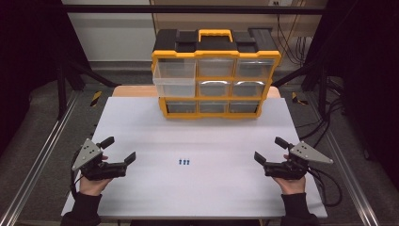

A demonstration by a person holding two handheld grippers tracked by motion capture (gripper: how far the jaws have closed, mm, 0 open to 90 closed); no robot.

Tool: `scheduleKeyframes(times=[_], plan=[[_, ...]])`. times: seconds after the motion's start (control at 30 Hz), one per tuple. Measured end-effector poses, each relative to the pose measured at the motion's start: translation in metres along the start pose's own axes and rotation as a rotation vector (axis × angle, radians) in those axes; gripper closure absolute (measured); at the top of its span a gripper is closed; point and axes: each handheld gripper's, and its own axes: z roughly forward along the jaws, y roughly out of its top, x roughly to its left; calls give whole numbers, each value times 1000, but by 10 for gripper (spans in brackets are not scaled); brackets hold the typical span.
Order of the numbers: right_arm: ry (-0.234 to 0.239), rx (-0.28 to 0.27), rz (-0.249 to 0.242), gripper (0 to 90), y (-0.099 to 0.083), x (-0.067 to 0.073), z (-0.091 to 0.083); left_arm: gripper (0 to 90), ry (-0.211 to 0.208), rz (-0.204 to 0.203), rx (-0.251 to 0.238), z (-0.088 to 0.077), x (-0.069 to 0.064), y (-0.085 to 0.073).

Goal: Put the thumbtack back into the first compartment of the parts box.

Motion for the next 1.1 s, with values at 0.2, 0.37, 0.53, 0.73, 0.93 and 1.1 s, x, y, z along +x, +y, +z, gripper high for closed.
scheduleKeyframes(times=[0.2,0.37,0.53,0.73,0.93,1.1], plan=[[-1,3,2,6,-1,-1,0,16,-12,3,3,2,-2,2],[0,-2,4,6,0,-2,0,17,-25,5,4,4,-6,5],[-5,-6,0,6,0,-3,-2,17,-37,13,0,6,-9,9],[-3,1,-2,6,-1,-1,0,19,-47,16,7,14,-14,15],[1,-5,-4,6,0,-1,-1,21,-62,17,20,25,-21,20],[3,-4,-14,6,-1,-1,0,22,-79,16,16,34,-28,28]])
